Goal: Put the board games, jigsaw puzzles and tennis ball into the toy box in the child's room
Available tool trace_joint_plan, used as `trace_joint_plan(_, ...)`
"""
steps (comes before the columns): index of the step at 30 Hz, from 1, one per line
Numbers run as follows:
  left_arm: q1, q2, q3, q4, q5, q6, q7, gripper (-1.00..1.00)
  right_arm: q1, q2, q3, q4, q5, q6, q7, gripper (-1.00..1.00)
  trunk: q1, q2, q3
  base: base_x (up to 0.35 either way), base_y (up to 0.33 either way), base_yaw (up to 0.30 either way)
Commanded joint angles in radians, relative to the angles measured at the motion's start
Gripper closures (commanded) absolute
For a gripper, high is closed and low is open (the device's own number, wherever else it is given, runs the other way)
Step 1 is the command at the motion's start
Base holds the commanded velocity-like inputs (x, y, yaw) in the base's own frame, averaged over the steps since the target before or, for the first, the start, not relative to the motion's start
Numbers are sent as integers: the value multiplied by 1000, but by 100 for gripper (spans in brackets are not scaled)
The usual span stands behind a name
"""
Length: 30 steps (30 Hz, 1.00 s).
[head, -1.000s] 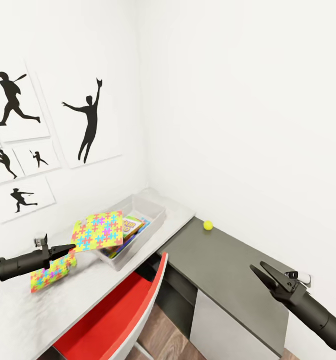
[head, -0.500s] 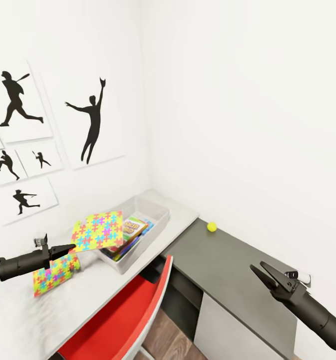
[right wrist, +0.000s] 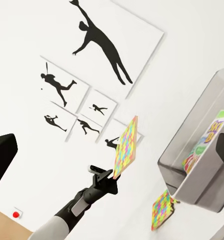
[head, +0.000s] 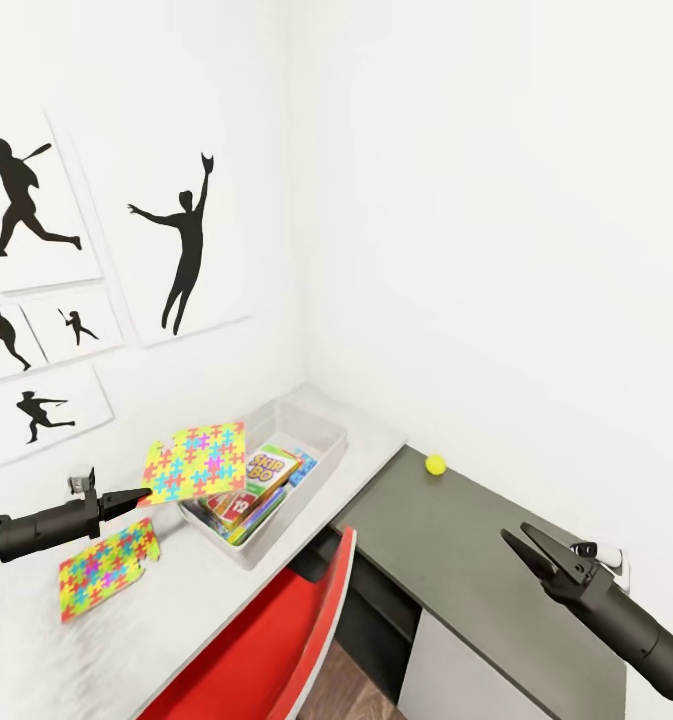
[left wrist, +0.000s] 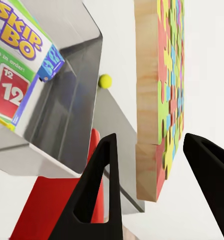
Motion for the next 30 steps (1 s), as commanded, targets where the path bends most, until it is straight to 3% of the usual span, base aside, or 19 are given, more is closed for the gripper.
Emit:
trace_joint_plan(1, -1, -1, 4, -1, -10, 11, -8, 100, -1, 0, -1, 0, -1, 5, 1, -100, 1, -2, -2, 109, 51, 0)
trace_joint_plan(30, -1, -2, 4, -1, -10, 9, -8, 100, -1, -3, -1, 0, -1, 6, -34, -100, 1, -2, -2, 26, 12, 0)
